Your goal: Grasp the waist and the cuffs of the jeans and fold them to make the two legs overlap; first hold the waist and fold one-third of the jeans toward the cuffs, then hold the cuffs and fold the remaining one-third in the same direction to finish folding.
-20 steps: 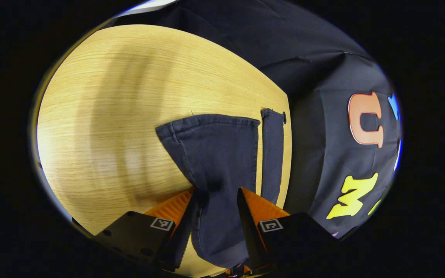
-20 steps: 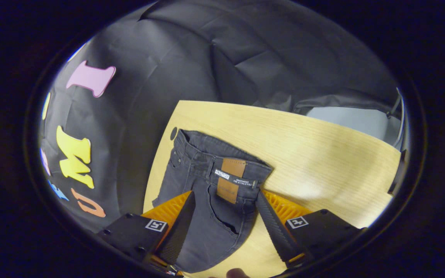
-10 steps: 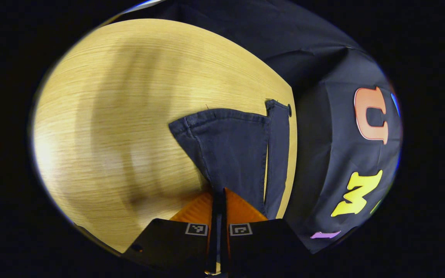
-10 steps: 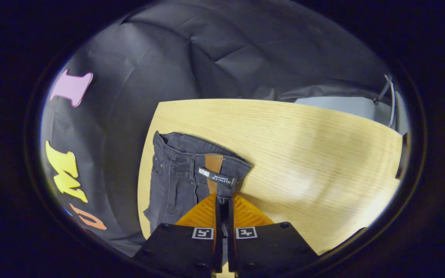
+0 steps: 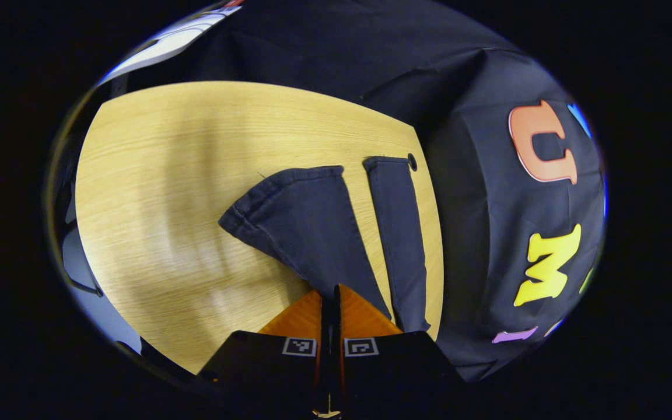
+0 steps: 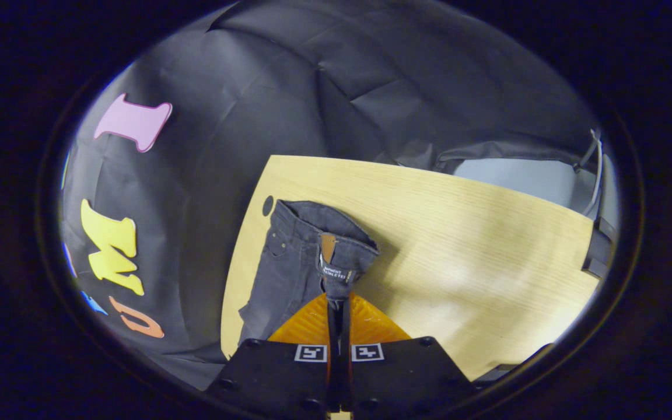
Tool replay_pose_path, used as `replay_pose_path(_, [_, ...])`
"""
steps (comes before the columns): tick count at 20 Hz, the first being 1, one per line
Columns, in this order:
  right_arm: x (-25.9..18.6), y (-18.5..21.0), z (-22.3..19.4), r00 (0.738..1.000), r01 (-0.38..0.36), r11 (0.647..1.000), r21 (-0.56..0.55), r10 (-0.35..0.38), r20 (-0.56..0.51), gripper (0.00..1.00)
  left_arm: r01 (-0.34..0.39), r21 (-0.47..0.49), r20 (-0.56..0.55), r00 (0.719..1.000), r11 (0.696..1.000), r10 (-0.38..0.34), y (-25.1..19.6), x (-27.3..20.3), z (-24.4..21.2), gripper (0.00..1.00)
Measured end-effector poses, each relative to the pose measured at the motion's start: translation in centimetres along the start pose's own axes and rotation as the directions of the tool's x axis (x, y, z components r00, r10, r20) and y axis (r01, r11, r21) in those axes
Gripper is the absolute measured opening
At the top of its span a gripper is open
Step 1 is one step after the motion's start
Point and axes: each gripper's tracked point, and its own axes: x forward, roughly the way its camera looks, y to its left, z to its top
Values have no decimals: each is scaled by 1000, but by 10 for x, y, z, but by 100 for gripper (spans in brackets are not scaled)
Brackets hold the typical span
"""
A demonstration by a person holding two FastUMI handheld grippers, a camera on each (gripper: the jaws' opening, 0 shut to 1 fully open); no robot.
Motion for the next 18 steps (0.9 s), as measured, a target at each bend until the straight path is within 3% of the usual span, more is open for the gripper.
replay_pose_path(8, [-8, 64, 19, 998, -62, 997, -40, 62, -4, 1, 14, 153, -29, 1000, 988, -10, -74, 9, 31, 4])
replay_pose_path(18, [52, 150, 56, 995, -94, 991, -99, 92, -27, 1, -7, 312, -98, 994, 950, 40, -155, 85, 80, 4])
